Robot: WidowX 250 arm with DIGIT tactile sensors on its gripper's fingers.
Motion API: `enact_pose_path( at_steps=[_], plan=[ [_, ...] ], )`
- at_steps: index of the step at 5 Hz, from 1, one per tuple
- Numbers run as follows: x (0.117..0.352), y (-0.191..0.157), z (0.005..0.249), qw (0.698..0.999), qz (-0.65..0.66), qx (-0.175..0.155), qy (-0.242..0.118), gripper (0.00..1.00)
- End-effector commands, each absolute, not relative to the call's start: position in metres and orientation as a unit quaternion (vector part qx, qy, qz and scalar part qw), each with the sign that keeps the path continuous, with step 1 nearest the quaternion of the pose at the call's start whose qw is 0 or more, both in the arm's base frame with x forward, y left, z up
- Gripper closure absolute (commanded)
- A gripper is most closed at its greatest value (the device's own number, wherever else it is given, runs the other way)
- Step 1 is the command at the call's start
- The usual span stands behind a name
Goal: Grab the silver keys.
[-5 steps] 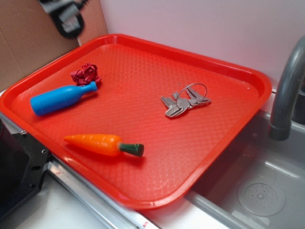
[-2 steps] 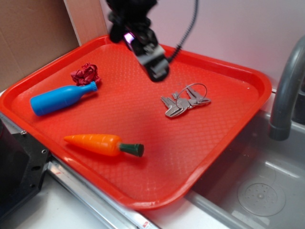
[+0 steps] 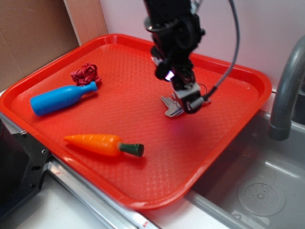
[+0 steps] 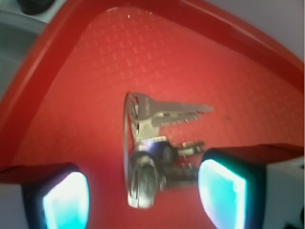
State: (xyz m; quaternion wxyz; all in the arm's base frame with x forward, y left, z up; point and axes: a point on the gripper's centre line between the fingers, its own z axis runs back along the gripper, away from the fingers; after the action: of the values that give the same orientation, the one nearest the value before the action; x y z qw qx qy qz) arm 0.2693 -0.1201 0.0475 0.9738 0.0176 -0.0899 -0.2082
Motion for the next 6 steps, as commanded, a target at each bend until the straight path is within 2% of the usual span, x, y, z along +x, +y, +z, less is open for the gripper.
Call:
enact_pose_path(
  at_steps=[1, 2, 3, 4, 5, 6],
  plan=[
    [0.297, -0.127, 0.045, 0.97, -0.212, 0.024, -0.117, 1.0],
    [0.3, -0.119, 0.044, 0.972, -0.203, 0.017, -0.116, 1.0],
    [0.299, -0.114, 0.054, 0.973, -0.199, 0.011, -0.12, 1.0],
    [0.293, -0.103, 0.077, 0.979, -0.177, 0.002, -0.105, 1.0],
    [0.284, -0.092, 0.106, 0.988, -0.133, 0.036, -0.071, 1.0],
    [0.264, -0.079, 0.14, 0.995, -0.069, 0.066, -0.035, 1.0]
  ],
)
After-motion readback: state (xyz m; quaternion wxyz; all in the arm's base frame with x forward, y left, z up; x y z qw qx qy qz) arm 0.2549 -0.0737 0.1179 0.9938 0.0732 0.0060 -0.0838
